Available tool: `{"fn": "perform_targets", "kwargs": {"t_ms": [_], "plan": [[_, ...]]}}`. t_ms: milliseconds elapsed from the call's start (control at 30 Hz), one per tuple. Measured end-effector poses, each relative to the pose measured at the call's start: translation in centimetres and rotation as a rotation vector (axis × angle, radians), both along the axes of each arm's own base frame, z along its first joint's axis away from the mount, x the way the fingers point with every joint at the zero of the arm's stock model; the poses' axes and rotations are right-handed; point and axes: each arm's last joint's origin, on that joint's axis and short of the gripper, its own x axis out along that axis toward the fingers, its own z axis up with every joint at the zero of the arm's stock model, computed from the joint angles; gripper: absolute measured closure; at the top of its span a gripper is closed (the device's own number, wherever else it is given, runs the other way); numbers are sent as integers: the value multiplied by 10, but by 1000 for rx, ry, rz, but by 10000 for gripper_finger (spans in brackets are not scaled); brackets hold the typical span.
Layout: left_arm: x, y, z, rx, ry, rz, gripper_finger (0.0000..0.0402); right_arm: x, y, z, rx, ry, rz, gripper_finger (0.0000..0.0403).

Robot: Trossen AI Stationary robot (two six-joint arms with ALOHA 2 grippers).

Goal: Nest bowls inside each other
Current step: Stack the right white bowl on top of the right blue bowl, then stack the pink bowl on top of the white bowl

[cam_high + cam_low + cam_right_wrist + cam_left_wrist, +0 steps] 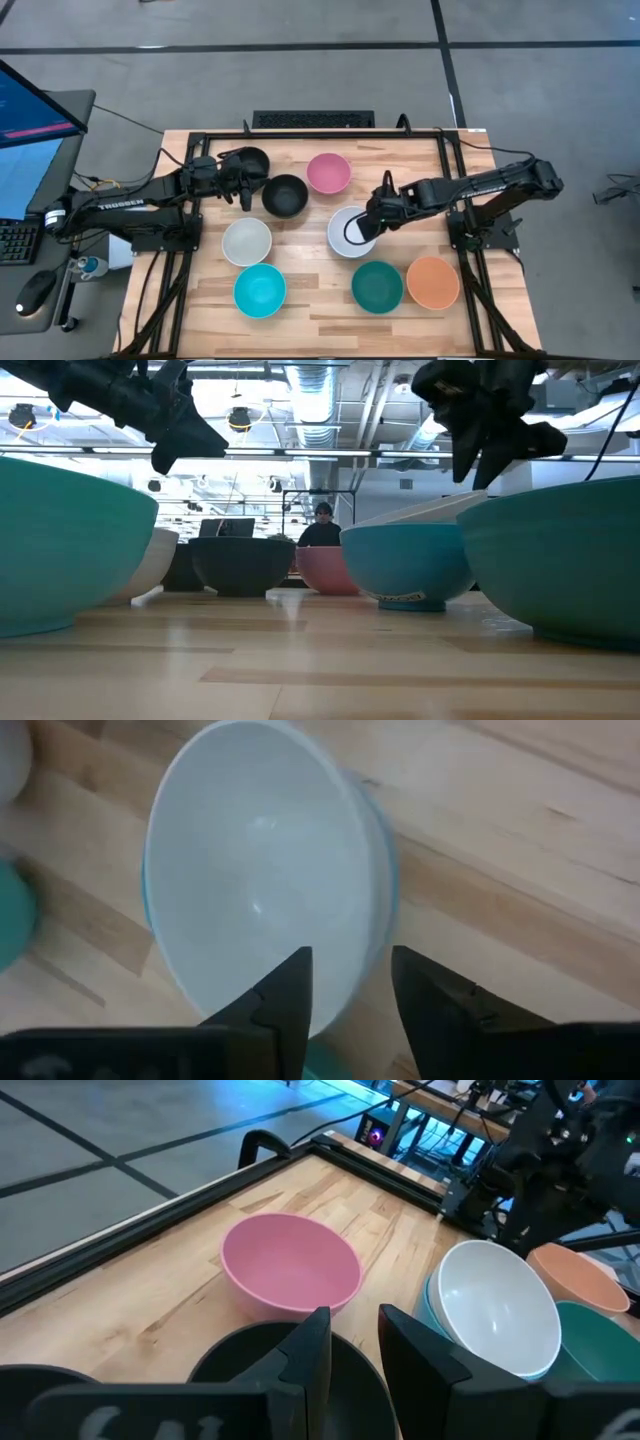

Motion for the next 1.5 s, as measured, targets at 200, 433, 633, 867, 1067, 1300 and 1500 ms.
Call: {"fn": "perform_targets", "kwargs": {"t_ms": [200, 433, 633, 867, 1067, 1300, 1500], "plan": [[0, 0, -1, -6, 7, 2, 324, 10, 0, -10, 0, 5, -4, 263], [0, 0, -1, -6, 8, 0, 324, 8, -2, -11, 2, 39, -7, 296], [0, 0, -1, -7, 11, 0, 324, 7, -3, -10, -15, 28, -33, 296], [2, 1, 8, 29, -86, -2, 324, 13, -41, -2, -109, -57, -60, 263], [3, -1, 8, 15, -89, -55, 324, 24, -103, -13, -134, -84, -70, 211], [4, -5, 8, 13, -82, -73, 324, 32, -155, -32, -35, -161, -83, 172], [3, -5, 6, 14, -64, -55, 324, 54, -165, -52, 15, -197, -48, 168]]}}
